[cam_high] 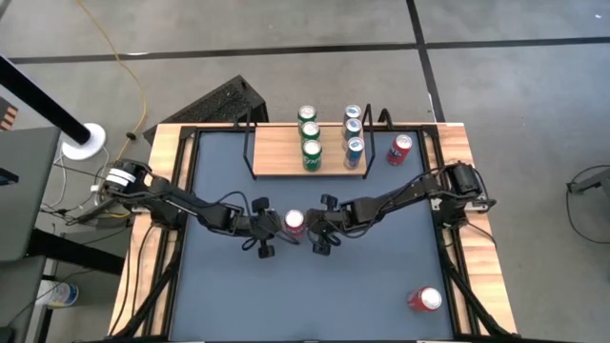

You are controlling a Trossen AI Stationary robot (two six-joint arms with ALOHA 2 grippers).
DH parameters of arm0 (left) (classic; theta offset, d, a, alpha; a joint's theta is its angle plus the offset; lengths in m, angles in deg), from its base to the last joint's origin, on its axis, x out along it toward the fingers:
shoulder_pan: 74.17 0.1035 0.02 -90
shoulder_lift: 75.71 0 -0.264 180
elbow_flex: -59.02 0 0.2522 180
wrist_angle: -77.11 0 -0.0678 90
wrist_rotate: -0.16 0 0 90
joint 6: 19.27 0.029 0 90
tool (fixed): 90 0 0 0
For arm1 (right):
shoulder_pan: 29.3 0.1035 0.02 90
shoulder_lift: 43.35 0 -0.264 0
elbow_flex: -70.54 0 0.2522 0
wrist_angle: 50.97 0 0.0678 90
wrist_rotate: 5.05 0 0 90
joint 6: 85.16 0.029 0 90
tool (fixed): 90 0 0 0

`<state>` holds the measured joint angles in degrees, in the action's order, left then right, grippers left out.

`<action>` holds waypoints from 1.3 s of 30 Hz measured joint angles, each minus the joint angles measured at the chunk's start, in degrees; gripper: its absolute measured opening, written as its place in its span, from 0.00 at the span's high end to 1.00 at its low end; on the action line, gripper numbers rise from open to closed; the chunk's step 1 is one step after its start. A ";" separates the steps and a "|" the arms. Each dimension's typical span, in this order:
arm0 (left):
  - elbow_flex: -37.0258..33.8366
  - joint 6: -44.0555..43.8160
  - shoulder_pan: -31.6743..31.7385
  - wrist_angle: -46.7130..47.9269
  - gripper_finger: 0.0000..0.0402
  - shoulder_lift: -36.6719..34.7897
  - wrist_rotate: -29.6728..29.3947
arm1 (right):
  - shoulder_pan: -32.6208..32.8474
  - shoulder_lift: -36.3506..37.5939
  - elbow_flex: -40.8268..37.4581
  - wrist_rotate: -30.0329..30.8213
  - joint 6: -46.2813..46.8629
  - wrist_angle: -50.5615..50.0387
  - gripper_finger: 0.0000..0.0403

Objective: Place canned beverage on shelf
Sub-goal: Put the middle red soda can on the shelf

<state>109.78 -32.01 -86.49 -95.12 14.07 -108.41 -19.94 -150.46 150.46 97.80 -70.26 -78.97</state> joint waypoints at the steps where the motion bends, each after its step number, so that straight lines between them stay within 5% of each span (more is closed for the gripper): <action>1: 0.01 -0.09 -0.06 1.57 1.00 -0.81 0.04 | 0.30 0.00 0.01 -0.05 0.04 -1.06 1.00; 15: 0.00 -3.31 -3.52 7.59 1.00 -19.39 0.39 | 2.90 4.10 -3.72 4.53 1.74 -7.91 1.00; 20: 1.56 -3.85 -3.02 7.82 1.00 -20.19 3.07 | 2.89 10.33 -11.90 6.73 1.10 1.62 1.00; 26: 13.17 -1.53 -2.38 19.21 1.00 -16.96 2.85 | 2.95 18.50 -25.92 6.79 -0.41 24.52 1.00; 33: 21.18 -0.14 -0.12 20.80 0.99 -13.53 1.88 | 5.63 21.75 -36.66 6.77 -0.49 40.57 1.00; 39: 25.48 -0.65 2.95 21.16 0.86 -11.17 3.96 | 8.01 21.68 -40.39 8.40 -1.95 45.14 1.00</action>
<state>135.26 -32.67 -83.54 -73.96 2.91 -104.45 -11.93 -128.78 110.07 106.19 -72.20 -33.83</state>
